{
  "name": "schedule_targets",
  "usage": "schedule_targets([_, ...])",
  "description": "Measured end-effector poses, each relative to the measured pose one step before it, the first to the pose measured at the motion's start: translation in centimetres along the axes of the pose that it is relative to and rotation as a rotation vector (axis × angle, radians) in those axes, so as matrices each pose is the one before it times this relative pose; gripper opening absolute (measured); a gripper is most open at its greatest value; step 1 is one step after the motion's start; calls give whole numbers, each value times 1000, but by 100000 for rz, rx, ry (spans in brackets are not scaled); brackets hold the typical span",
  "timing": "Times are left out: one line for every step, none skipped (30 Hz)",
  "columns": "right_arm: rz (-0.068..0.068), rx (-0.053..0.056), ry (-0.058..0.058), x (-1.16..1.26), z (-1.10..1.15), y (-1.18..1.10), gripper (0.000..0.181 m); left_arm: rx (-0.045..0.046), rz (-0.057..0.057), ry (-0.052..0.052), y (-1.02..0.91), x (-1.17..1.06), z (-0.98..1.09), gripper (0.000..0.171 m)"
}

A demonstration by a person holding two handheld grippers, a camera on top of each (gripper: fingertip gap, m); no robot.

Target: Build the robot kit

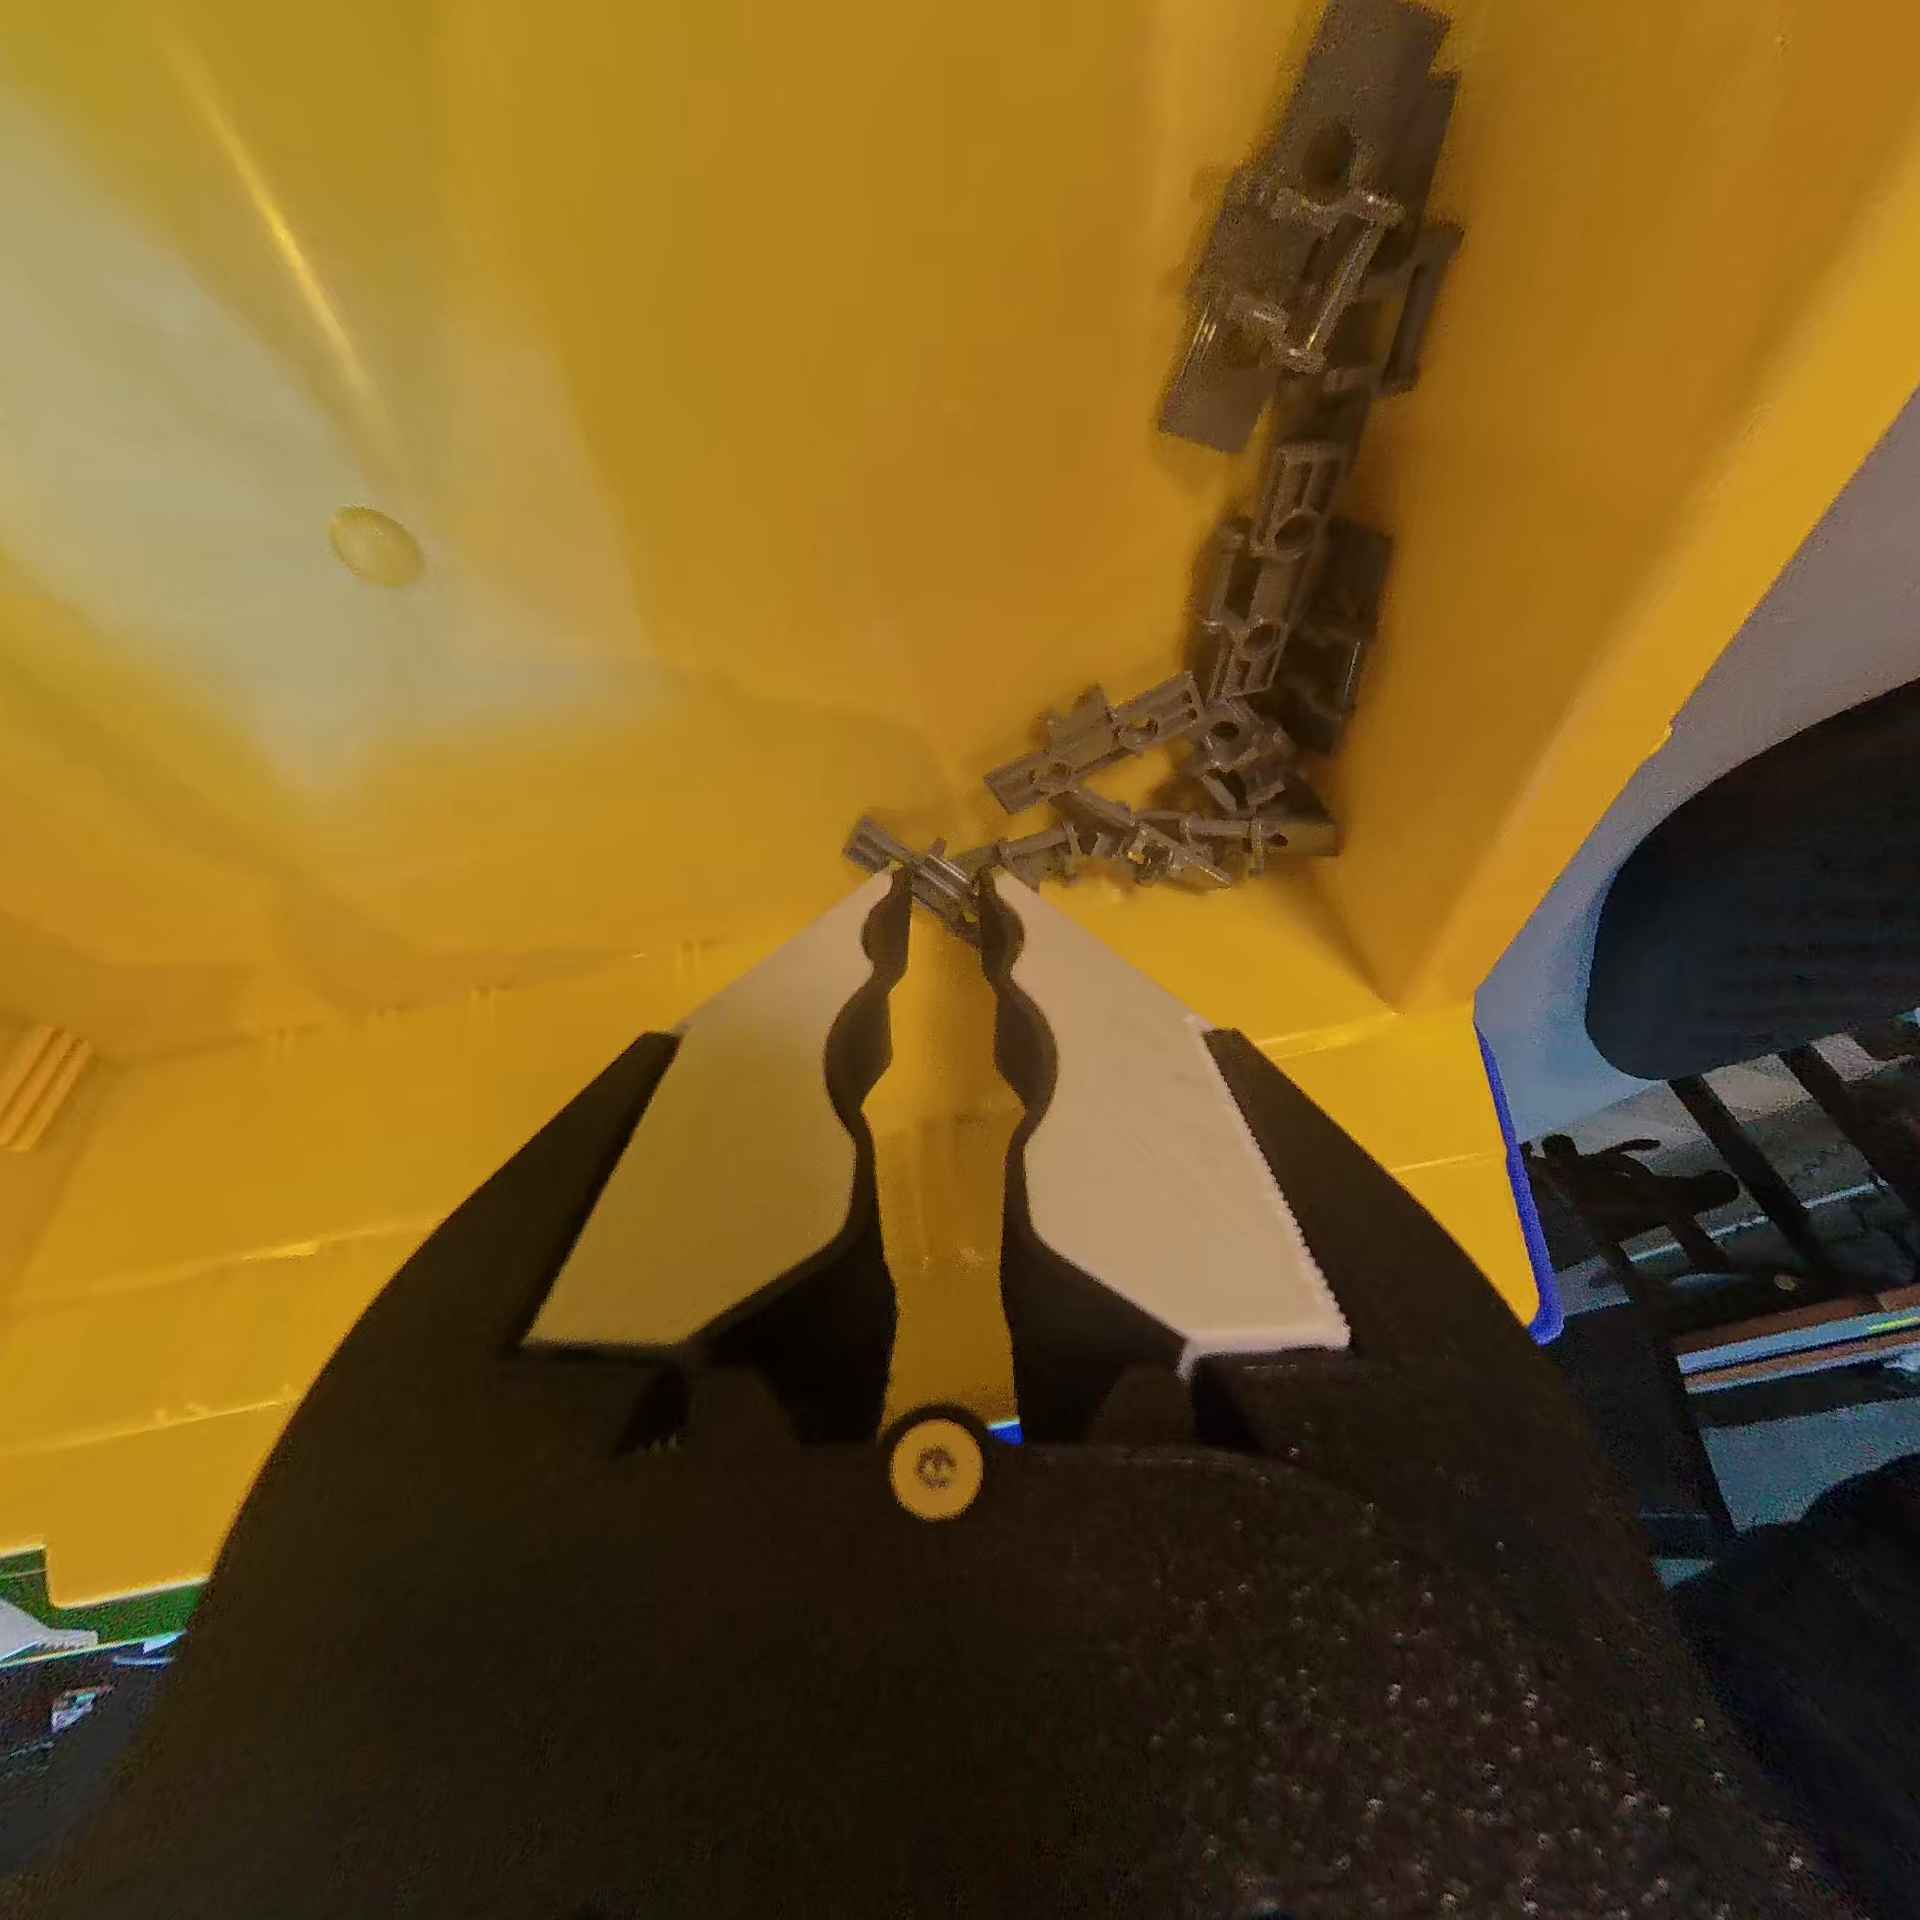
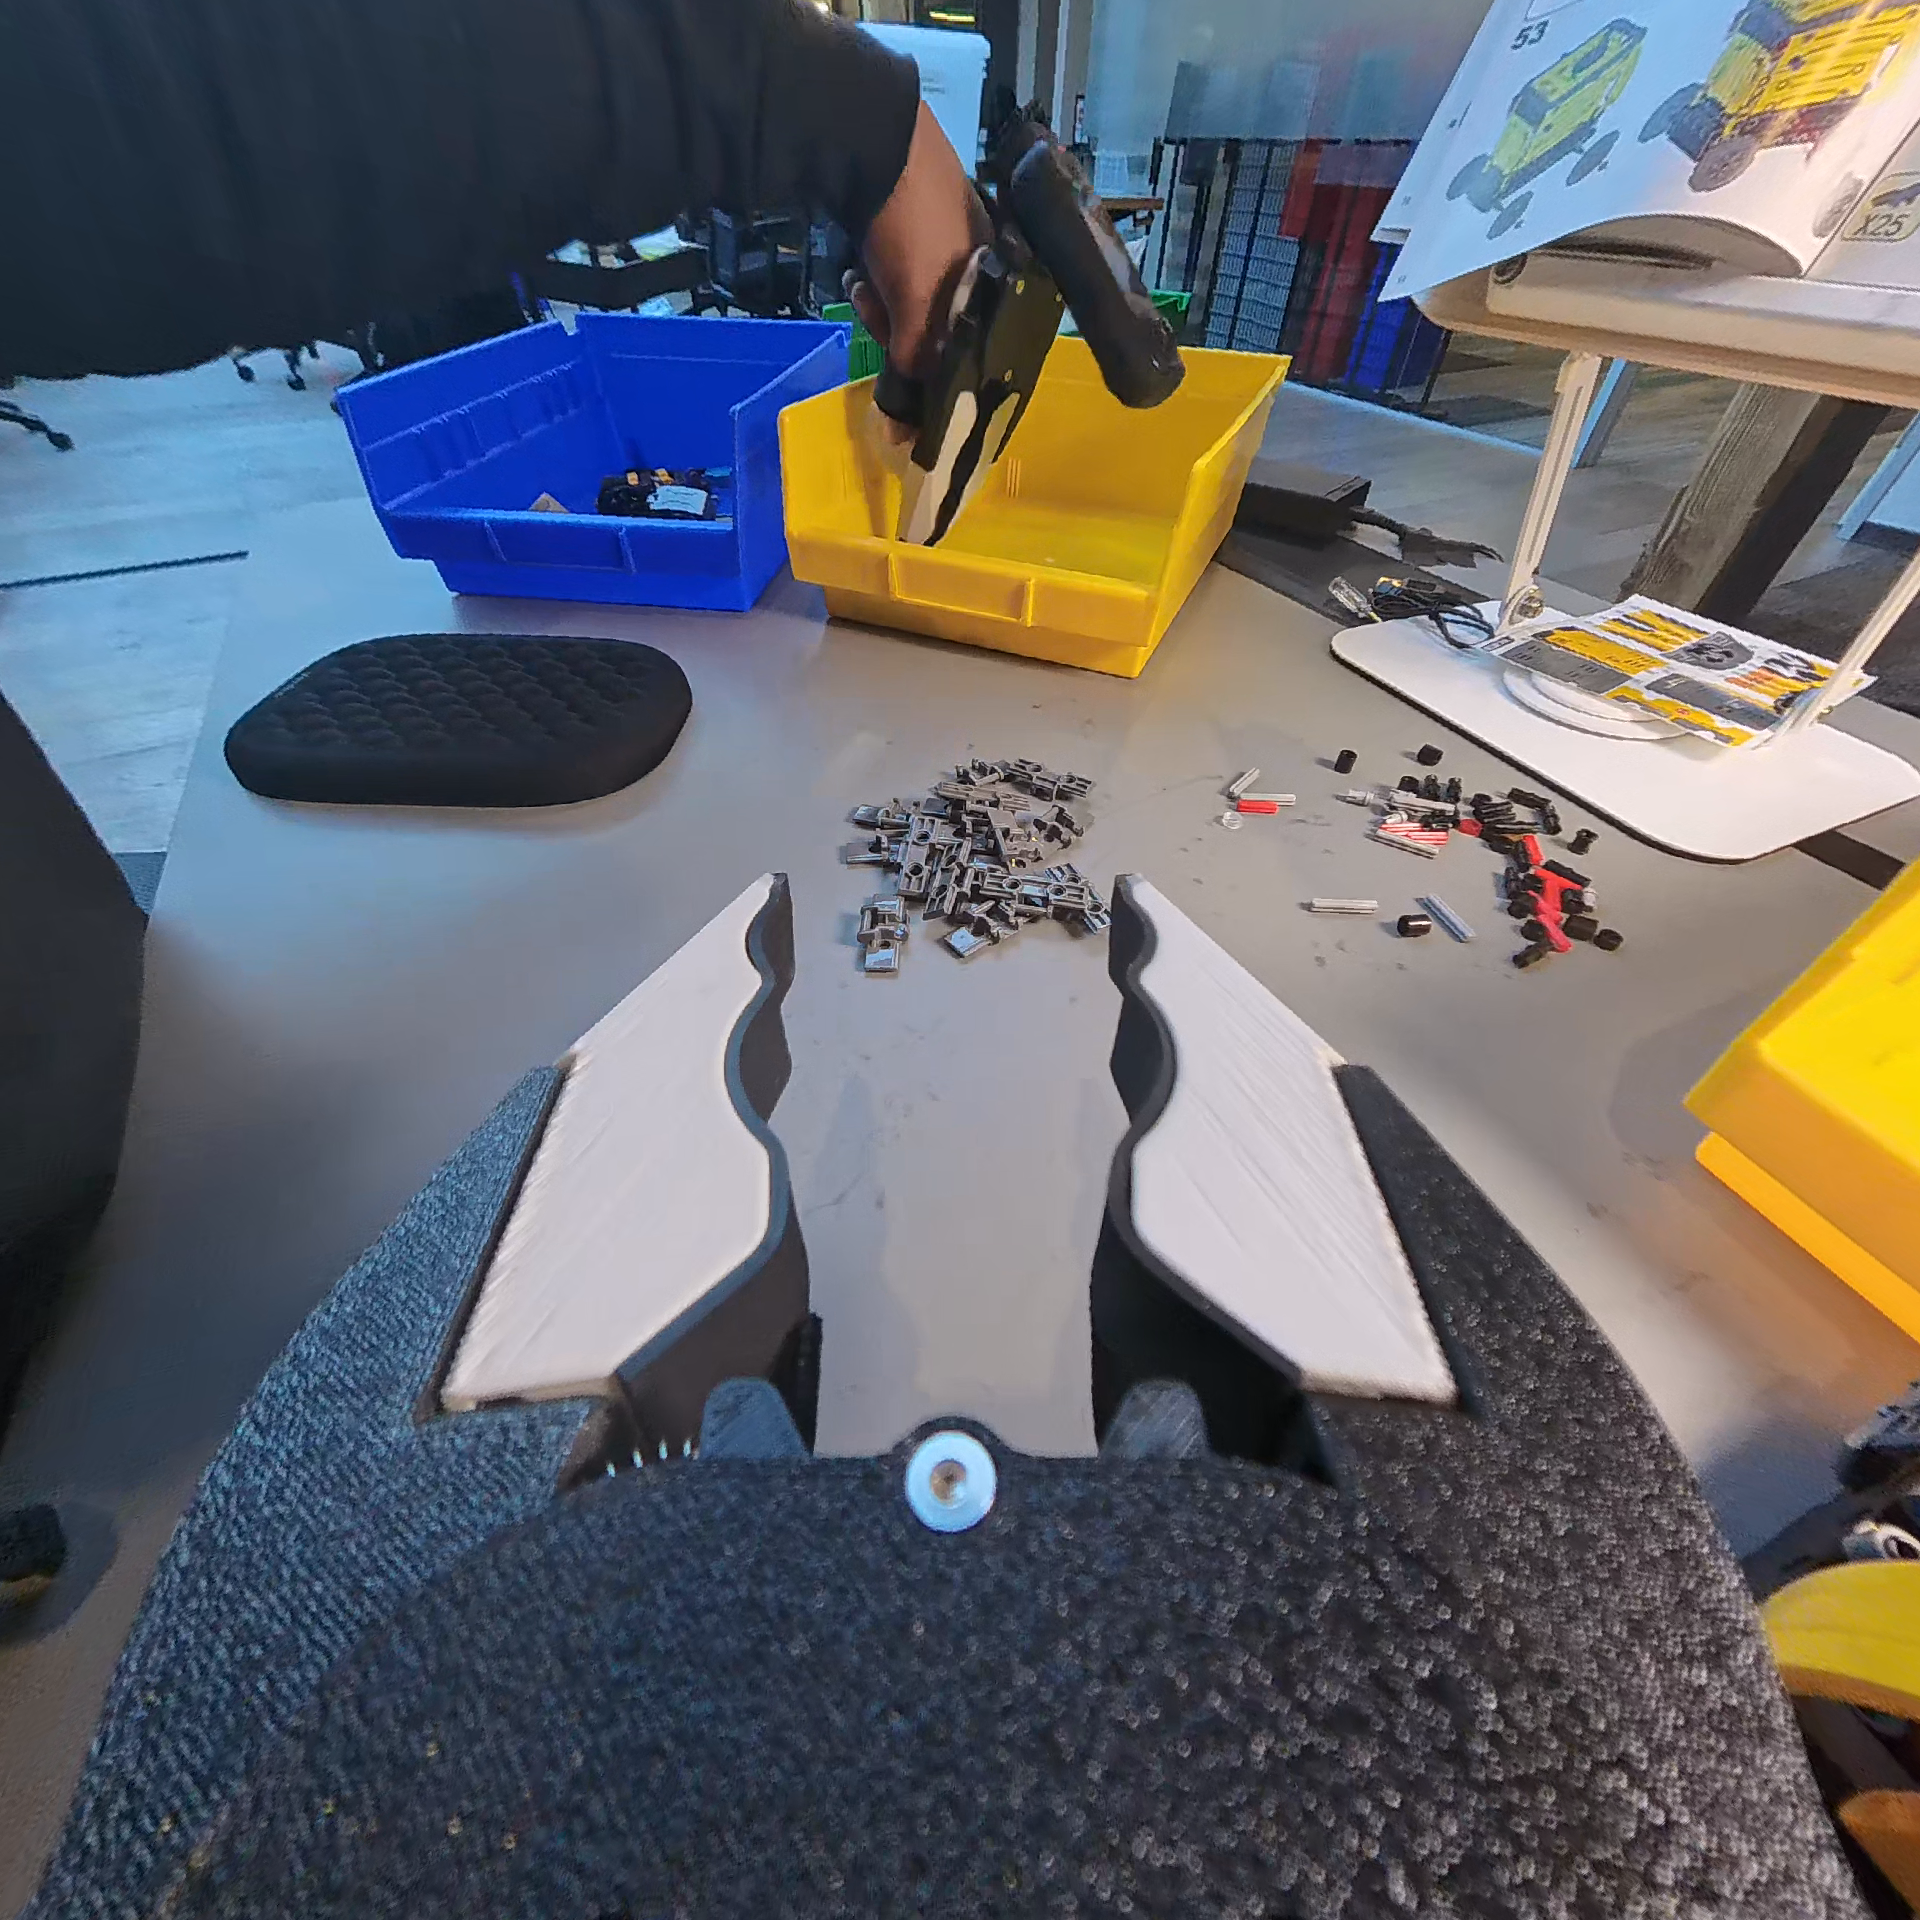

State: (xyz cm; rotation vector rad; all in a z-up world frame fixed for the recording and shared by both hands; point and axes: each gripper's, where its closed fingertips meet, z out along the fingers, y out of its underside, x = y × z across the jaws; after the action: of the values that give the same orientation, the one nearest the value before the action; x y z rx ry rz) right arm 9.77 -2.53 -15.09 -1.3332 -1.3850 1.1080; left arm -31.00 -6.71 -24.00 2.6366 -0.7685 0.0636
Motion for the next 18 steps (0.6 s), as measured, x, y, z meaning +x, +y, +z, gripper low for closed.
schedule_targets([-81, 64, -58, -12, -7, -17, 61, 1342, 56, -140, -64, 68, -332, 11])
schedule_targets([-102, 21, -78, -24, 2, -3, 61, 1502, 476, -431, -28, 68, -396, 8])
schedule_targets([-108, -22, -62, -21, -1, 3, 61, 1785, 1427, -2659, -50, -173, -536, 0])
schedule_targets([-153, 5, -47, -26, -1, -11, 61, 2746, 927, -2304, -198, -60, -708, 0])
schedule_targets([-150, 23, -7, -10, 2, -4, 61, 4150, 878, -740, -491, 320, -877, 0])
schedule_targets([-93, -41, -8, -14, 7, 3, 61, 5238, 2798, -547, -767, 630, -973, 0])
schedule_targets([-3, -172, -31, -3, 17, 18, 61, 5864, 4023, 127, -1022, 943, -997, 0])
schedule_targets([19, -209, -115, -17, 28, 41, 61, 5450, 3567, 813, -1112, 1053, -868, 0])
schedule_targets([-10, -203, -101, -12, 27, 30, 61, 3249, 2835, -141, -862, 749, -608, 0])
schedule_targets([-5, -219, -55, -6, 36, 30, 61, 157, 1763, -2241, -360, 138, -277, 0])
schedule_targets([-46, -212, -54, -13, 27, 31, 61, -2583, 516, -2540, 180, -258, 48, 0])
schedule_targets([-138, -126, 18, -7, 13, 23, 61, -4167, -553, -1610, 597, -427, 370, 0])
schedule_targets([-202, 91, 132, -8, -14, -19, 61, -5395, -1505, -1168, 885, -596, 659, 8])
schedule_targets([-155, 294, 301, 22, -42, -49, 61, -6303, -1590, -1957, 1055, -832, 852, 19])
schedule_targets([-26, 397, 337, 37, -64, -57, 61, -5579, -1313, -143, 939, -544, 981, 26])
schedule_targets([135, 395, 197, 37, -47, -70, 61, -4486, -1744, 1251, 744, -305, 980, 31])
schedule_targets([246, 290, 102, 46, -41, -37, 61, -3545, -1898, 634, 555, -406, 925, 34])
schedule_targets([275, 165, -9, 29, -21, -25, 61, -3365, -2087, 1173, 478, -307, 851, 38])
